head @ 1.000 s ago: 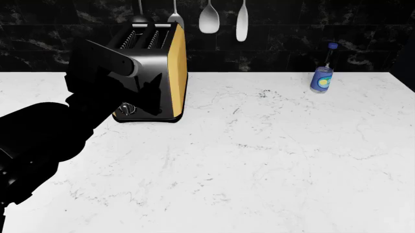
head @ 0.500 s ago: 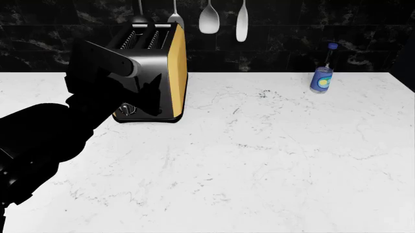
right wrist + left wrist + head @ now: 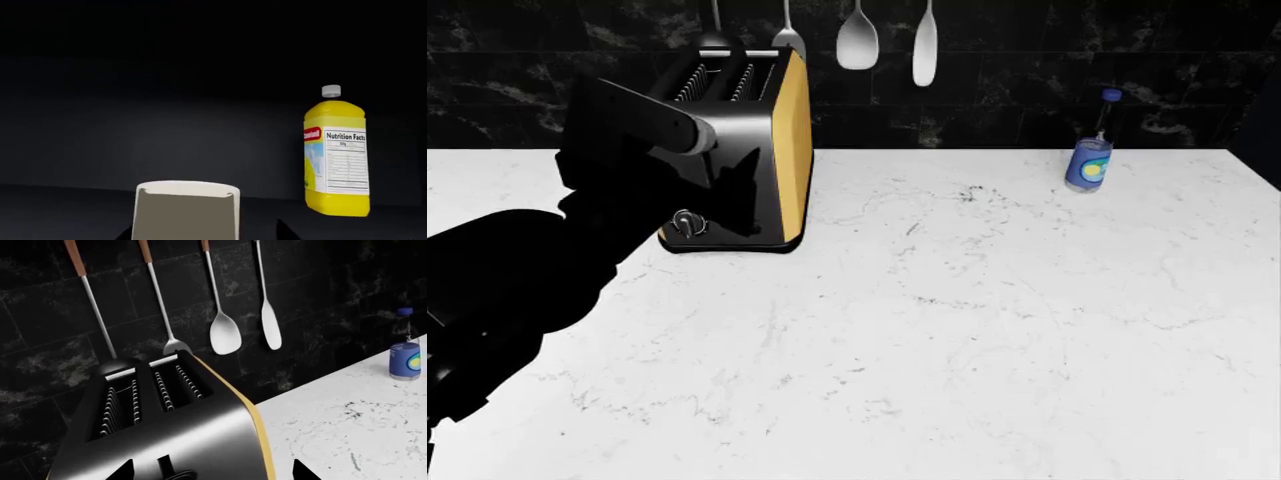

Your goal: A wet mug is on the counter and needs to be dried. Pick it up and place it upside down in the open cabinet.

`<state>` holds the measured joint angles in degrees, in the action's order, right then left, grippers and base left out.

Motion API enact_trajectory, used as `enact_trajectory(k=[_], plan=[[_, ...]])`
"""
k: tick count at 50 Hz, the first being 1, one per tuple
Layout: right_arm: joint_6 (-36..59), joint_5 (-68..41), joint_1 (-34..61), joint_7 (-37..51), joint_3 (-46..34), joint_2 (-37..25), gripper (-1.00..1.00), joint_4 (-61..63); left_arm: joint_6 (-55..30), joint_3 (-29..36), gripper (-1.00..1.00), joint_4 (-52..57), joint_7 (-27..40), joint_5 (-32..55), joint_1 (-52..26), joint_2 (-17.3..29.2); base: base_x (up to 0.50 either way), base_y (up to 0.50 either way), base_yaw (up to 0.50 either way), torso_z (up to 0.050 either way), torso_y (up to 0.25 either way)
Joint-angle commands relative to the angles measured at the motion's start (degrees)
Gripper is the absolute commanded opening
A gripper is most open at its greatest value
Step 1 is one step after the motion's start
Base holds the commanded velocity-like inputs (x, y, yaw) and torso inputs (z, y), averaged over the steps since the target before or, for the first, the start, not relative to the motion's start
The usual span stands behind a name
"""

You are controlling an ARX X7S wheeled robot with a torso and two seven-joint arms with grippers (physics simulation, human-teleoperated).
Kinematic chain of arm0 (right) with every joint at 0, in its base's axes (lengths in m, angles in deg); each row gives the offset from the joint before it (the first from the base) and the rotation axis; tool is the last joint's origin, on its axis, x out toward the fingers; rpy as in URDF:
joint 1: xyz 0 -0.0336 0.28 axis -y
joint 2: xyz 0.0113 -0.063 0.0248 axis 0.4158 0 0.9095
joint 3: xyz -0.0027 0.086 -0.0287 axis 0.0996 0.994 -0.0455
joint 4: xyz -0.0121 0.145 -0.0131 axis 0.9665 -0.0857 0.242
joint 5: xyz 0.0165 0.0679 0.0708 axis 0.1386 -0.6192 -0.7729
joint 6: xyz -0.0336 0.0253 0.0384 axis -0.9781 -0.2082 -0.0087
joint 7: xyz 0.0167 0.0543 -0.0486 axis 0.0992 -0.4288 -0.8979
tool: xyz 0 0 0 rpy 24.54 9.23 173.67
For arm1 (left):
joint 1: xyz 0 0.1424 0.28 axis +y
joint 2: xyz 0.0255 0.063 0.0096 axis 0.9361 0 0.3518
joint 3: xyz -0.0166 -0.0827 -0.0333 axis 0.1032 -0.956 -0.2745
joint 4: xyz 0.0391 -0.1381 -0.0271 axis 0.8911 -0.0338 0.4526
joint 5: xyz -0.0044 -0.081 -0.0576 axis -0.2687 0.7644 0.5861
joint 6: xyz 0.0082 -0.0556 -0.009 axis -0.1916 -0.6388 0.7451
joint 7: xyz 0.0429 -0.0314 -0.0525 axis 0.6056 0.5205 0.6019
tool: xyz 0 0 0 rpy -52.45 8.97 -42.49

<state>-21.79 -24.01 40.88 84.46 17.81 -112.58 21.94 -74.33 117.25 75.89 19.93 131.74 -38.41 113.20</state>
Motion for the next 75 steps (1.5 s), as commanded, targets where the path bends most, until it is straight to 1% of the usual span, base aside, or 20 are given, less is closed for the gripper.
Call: enact_trajectory(k=[1, 13, 23, 28, 33, 39, 44, 48, 54, 58, 61, 65, 69, 72, 75], plan=[[1.4, 3.15, -3.54, 0.04, -3.01, 0.52, 1.0, -5.02, 0.26, 0.02, 1.0, 0.13, -0.06, 0.01, 0.09, -0.05, 0.01, 0.0, 0.0, 0.0, 0.0], [-1.67, 0.34, -1.79, -0.89, 0.77, -0.12, 1.0, 2.97, 0.64, 0.16, 1.0, 0.01, -0.21, -0.24, 0.21, -0.13, 0.0, 0.0, 0.0, 0.0, 0.0], [-1.73, -1.85, -0.9, -0.5, 2.77, 0.13, 1.0, 6.82, 0.45, 0.22, 1.0, 0.44, 0.0, -0.05, 0.14, -0.17, 0.0, 0.0, 0.0, 0.0, 0.0], [0.3, -2.89, 1.1, 0.44, 3.28, -0.63, 1.0, 9.41, 0.48, 0.2, 1.0, 0.45, -0.06, 0.03, 0.11, -0.15, 0.0, 0.0, 0.0, 0.0, 0.0], [2.42, -2.9, 4.35, 0.22, 1.99, -1.43, 1.0, 11.79, 0.53, 0.14, 1.0, 0.51, -0.03, 0.11, 0.04, -0.2, 0.0, 0.0, 0.0, 0.0, 0.0], [3.42, -3.06, 7.61, -0.55, 0.69, -0.94, 1.0, 14.04, 0.37, 0.07, 1.0, 0.67, 0.07, 0.31, -0.18, -0.2, 0.0, 0.0, 0.0, 0.0, 0.0], [7.1, -6.09, 9.3, 1.69, 1.66, -0.37, 1.0, 18.93, 0.39, 0.11, 1.0, 0.38, 0.08, 0.25, -0.26, -0.31, 0.0, 0.0, 0.0, 0.0, 0.0], [12.59, -11.5, 11.26, 4.79, 4.14, -0.02, 1.0, 24.14, 0.44, 0.07, 1.0, 0.19, 0.16, 0.28, -0.18, -0.35, 0.0, 0.0, 0.0, 0.0, 0.0], [21.67, -23.23, 13.41, 12.53, 10.51, 1.29, 1.0, 30.33, 0.37, 0.09, 1.0, 0.28, 0.4, 0.35, -0.15, -0.44, 0.0, 0.0, 0.0, 0.0, 0.0], [24.71, -29.83, 12.98, 17.47, 13.67, 2.28, 1.0, 32.99, 0.38, 0.26, 1.0, 0.12, 0.56, 0.21, -0.15, -0.75, 0.0, 0.0, 0.0, 0.0, 0.0], [26.93, -36.76, 13.18, 22.8, 16.24, 2.94, 1.0, 34.09, 0.44, 0.47, 1.0, -0.05, 0.51, 0.02, -0.1, -0.94, 0.0, 0.0, 0.0, 0.0, 0.0], [26.85, -47.92, 12.56, 31.29, 18.08, 4.22, 1.0, 36.01, 0.52, 0.69, 1.0, -0.27, 0.43, -0.16, -0.1, -1.19, 0.0, 0.0, 0.0, 0.0, 0.0], [23.69, -59.54, 12.82, 39.77, 17.03, 4.4, 1.0, 37.88, 0.52, 0.78, 1.0, -0.45, 0.39, -0.21, -0.19, -1.34, 0.0, 0.0, 0.0, 0.0, 0.0], [20.9, -65.6, 12.97, 44.16, 15.63, 4.34, 1.0, 39.95, 0.51, 0.8, 1.0, -0.46, 0.39, -0.23, -0.22, -1.37, 0.0, 0.0, 0.0, 0.0, 0.0], [19.23, -68.14, 12.04, 45.6, 15.38, 4.43, 1.0, 41.52, 0.5, 0.81, 1.0, -0.49, 0.42, -0.23, -0.25, -1.41, 0.0, 0.0, 0.0, 0.0, 0.0]])
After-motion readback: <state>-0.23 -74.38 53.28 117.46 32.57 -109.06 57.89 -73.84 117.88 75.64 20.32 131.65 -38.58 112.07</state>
